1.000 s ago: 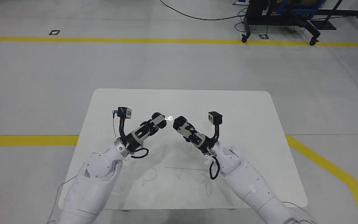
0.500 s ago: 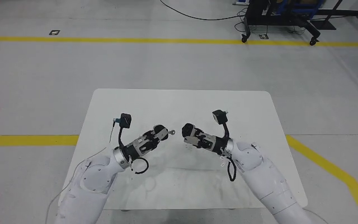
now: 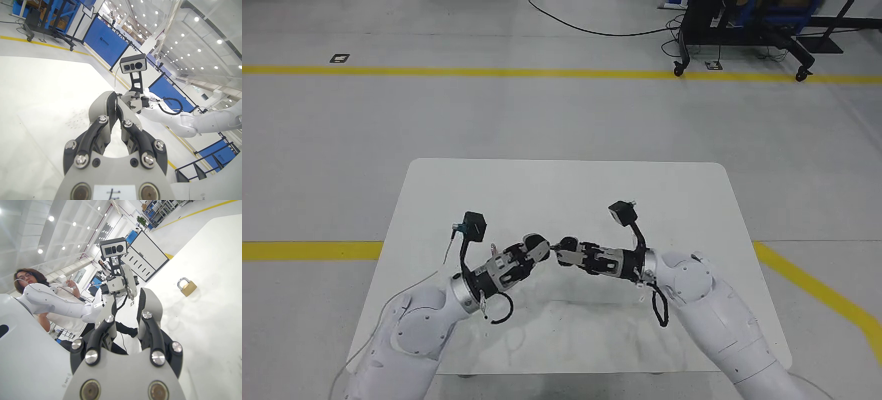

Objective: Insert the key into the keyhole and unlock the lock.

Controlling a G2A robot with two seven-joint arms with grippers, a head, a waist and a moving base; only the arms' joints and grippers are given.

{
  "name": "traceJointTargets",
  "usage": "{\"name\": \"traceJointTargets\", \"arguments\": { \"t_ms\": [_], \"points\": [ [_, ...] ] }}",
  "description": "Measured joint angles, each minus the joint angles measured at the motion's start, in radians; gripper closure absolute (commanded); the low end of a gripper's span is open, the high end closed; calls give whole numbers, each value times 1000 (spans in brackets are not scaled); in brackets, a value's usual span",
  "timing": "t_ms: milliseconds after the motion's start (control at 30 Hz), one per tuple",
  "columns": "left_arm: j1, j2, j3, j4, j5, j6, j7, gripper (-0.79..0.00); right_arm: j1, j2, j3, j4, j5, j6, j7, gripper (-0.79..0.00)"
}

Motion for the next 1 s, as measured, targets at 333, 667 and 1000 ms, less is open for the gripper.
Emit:
{"name": "traceJointTargets", "arguments": {
  "t_ms": [333, 667, 1000],
  "points": [
    [-24, 2, 18, 17, 4, 6, -1, -465, 18, 3, -16, 20, 16, -6, -2, 0],
    [-32, 12, -43, 29, -28, -4, 21, -785, 22, 11, 13, 43, 17, -38, -53, 0],
    [215, 36, -355, -209, 244, 127, 179, -785, -37, 39, 166, -5, -32, -103, -169, 0]
  ]
}}
